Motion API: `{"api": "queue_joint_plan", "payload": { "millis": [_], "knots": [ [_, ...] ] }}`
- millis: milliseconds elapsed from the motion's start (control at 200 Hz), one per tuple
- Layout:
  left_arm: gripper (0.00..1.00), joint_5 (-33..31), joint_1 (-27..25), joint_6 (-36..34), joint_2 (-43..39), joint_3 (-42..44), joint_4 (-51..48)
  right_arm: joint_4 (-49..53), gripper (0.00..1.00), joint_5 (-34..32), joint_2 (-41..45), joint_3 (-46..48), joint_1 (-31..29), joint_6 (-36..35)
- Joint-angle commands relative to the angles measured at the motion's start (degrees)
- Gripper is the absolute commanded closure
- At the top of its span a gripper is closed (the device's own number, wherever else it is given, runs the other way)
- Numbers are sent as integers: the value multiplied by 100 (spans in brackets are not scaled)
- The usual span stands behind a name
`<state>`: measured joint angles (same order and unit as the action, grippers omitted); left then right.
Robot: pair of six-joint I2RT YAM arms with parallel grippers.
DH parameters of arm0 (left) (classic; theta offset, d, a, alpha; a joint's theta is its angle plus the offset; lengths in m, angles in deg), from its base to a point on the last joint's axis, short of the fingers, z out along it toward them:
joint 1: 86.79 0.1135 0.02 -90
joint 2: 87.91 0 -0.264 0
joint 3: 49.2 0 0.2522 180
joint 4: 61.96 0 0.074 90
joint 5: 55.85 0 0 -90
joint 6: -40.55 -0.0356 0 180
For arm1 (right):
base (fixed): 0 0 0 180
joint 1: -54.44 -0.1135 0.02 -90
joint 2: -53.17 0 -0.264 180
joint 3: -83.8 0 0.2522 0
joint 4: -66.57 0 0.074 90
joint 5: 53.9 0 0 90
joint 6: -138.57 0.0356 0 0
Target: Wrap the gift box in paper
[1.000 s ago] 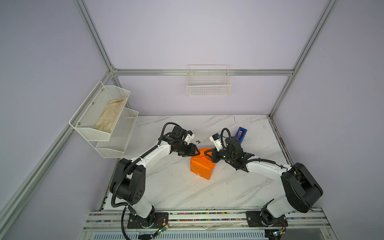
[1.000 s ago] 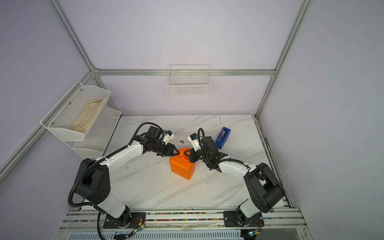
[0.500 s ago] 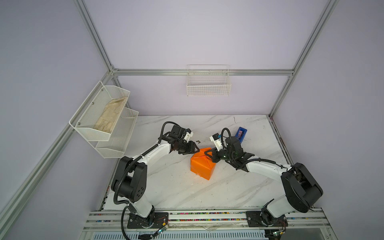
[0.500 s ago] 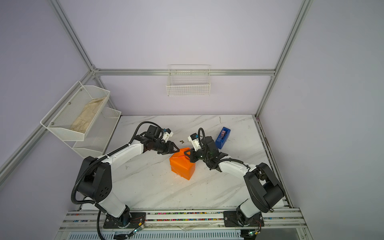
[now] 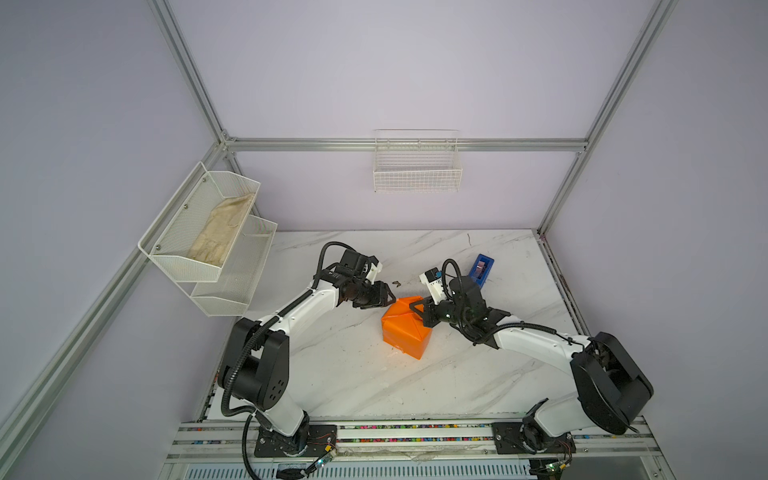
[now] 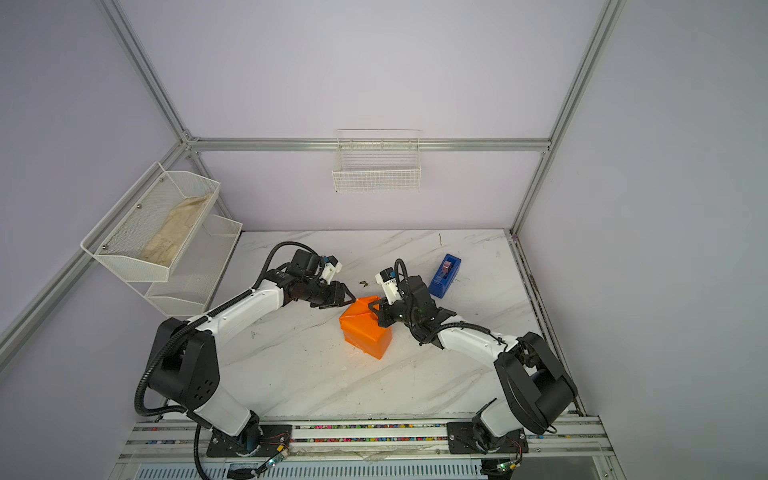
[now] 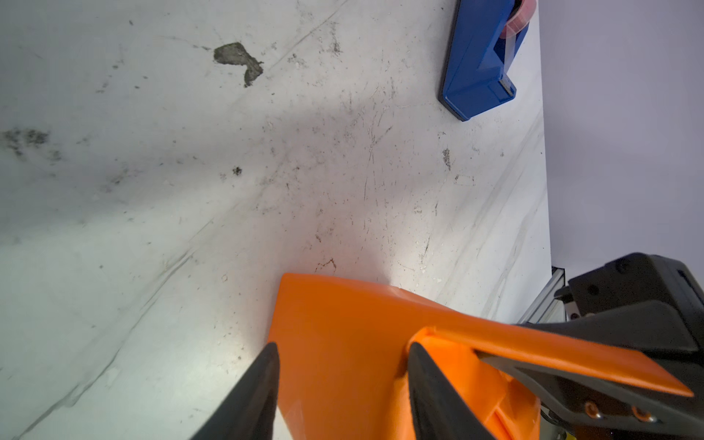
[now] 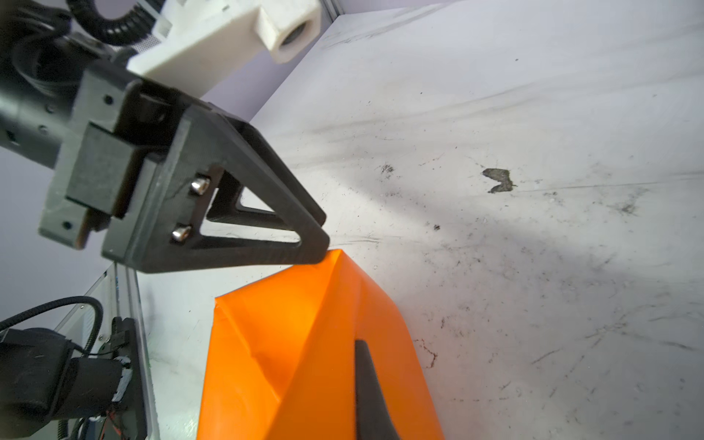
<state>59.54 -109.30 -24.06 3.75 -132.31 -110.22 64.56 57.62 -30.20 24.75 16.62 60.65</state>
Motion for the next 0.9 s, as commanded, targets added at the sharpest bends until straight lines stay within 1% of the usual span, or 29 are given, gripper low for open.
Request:
{"api": "queue_joint_plan", "payload": {
  "millis": [0,105,140,165,230,315,380,495,605,725,755,775,895],
  "knots": [
    [46,-157,44,25,-561,-159,-305,-107,100,-1017,334,69,-151,-128],
    [46,100,35,403,-920,384,-102,-58,100,-1493,405,114,-267,-234],
    [46,230,35,583,-1009,621,94,-26,100,-1578,394,127,-276,-252],
    [45,305,35,714,-1278,801,274,-17,100,-1637,396,134,-286,-258],
    [44,485,-3,1071,-1543,1251,751,-23,100,-1786,395,191,-305,-237],
    [43,715,-50,1442,-1700,1652,1306,64,100,-2007,323,214,-305,-174],
    [43,791,-85,1622,-1717,1836,1641,158,100,-2021,256,157,-305,-123],
    [41,784,-122,1727,-1558,1906,1892,137,100,-1954,269,101,-304,106],
    [41,775,-211,1933,-1344,1925,2388,323,100,-2214,226,52,-305,256],
    [40,800,-337,2143,-1121,1761,2873,441,100,-2466,217,157,-313,472],
    [40,801,-367,2162,-1117,1673,2904,467,100,-2513,229,191,-313,520],
    [39,793,-389,2163,-911,1626,2910,483,100,-2542,240,204,-311,542],
    [39,804,-522,2155,-581,1331,2930,532,100,-2670,337,306,-330,661]
  ]
}}
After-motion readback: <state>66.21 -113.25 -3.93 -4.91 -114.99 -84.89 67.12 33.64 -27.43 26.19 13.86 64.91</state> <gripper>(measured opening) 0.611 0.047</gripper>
